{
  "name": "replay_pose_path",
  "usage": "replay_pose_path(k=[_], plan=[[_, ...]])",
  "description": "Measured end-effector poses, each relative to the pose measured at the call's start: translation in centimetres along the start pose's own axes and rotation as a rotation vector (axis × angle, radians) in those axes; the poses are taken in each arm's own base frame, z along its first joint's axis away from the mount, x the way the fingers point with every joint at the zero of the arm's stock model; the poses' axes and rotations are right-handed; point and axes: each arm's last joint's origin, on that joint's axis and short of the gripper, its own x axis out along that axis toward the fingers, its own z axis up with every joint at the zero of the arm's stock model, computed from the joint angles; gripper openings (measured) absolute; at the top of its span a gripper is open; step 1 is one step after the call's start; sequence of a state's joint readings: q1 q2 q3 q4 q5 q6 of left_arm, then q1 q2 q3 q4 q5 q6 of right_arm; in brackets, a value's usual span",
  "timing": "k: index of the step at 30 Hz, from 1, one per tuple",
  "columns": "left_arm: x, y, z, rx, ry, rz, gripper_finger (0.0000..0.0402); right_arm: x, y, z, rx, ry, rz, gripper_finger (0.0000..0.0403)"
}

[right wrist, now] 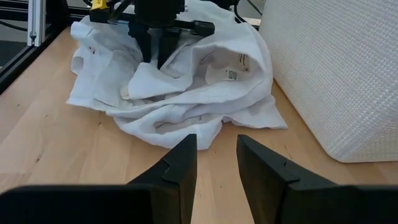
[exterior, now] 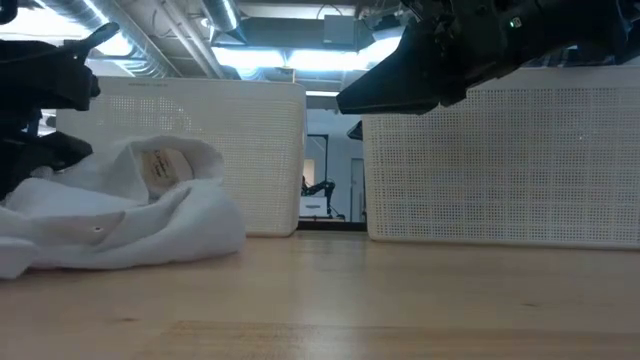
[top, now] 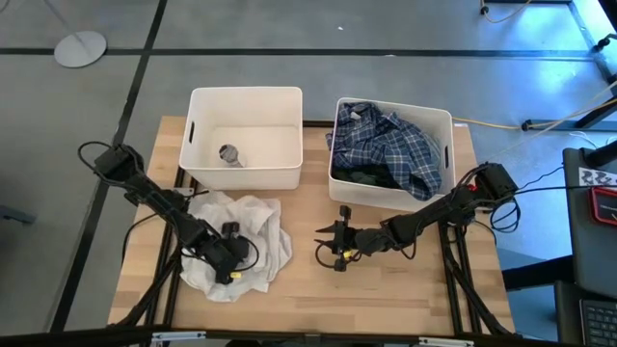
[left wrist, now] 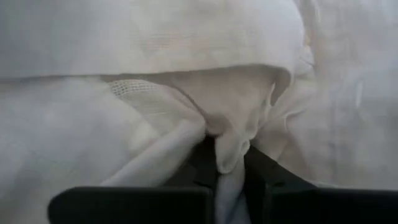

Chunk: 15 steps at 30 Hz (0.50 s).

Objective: Sort clothes
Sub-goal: Put the white shirt into the left white bin

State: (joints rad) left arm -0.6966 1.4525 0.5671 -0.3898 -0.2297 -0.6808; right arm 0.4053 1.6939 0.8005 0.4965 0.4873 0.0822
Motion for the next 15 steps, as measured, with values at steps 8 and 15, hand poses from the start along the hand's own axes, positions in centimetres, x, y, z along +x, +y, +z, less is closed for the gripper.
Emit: replay_pose_path(k=[8,15], plan=[[-1.2,-1.3,1.5,0.108,-0.039,-0.171,0.0017,0.0,0.0,0.0,0.000,0.000,0.000,0.0117],[-6.3,-2.1,4.7,0.184,-0.236,-0.186,0.0017,0.0,0.0,0.0,-0.001,0.001,0.000,0.0117]])
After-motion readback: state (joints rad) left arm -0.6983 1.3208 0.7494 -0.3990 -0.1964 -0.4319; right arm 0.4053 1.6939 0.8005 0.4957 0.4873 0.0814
